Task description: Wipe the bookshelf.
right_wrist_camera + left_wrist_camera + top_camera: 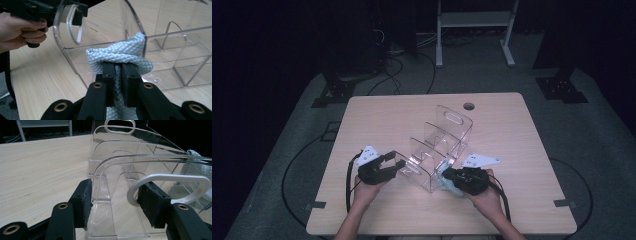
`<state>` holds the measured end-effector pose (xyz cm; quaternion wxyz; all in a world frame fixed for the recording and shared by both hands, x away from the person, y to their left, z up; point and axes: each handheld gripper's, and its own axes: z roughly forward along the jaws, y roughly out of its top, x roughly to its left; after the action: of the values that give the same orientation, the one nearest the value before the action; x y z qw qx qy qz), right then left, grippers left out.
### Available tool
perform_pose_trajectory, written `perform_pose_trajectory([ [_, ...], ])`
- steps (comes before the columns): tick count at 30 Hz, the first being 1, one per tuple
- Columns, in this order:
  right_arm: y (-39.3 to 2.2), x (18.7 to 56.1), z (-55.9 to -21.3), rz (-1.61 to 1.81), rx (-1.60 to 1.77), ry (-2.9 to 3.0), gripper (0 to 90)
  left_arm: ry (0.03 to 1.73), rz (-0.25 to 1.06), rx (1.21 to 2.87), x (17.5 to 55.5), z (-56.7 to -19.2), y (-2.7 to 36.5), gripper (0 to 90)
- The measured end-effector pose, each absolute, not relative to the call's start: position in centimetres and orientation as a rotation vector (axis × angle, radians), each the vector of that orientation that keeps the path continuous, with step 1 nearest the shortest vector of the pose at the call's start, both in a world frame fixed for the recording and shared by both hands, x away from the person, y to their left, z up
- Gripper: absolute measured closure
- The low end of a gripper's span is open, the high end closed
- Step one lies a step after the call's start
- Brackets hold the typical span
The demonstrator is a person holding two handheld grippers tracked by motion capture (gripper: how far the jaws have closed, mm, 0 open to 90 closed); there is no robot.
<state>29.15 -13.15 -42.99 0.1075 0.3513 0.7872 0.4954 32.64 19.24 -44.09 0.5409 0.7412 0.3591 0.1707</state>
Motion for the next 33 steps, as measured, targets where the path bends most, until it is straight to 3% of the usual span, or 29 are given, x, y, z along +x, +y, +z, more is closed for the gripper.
perform_pose_trajectory([
  [5, -11.3, 27.4, -42.9, 1.477, 0.928, 2.395, 81.9, 0.854, 0.409, 1.766, 32.6, -44.1, 19.4, 44.8],
  [14, -12.7, 28.7, -43.1, 1.478, 0.994, 2.361, 81.9, 0.781, 0.398, 1.811, 32.3, -44.0, 19.2, 45.5],
  [18, -13.8, 29.8, -43.0, 1.454, 1.04, 2.312, 81.9, 0.727, 0.365, 1.822, 32.2, -44.1, 19.0, 49.2],
  [26, -15.7, 30.8, -42.7, 1.421, 1.119, 2.26, 82.0, 0.699, 0.343, 1.855, 32.1, -44.0, 18.2, 65.5],
  [33, -15.4, 29.6, -41.9, 1.424, 1.095, 2.266, 82.0, 0.688, 0.346, 1.863, 31.9, -44.0, 18.1, 69.3],
])
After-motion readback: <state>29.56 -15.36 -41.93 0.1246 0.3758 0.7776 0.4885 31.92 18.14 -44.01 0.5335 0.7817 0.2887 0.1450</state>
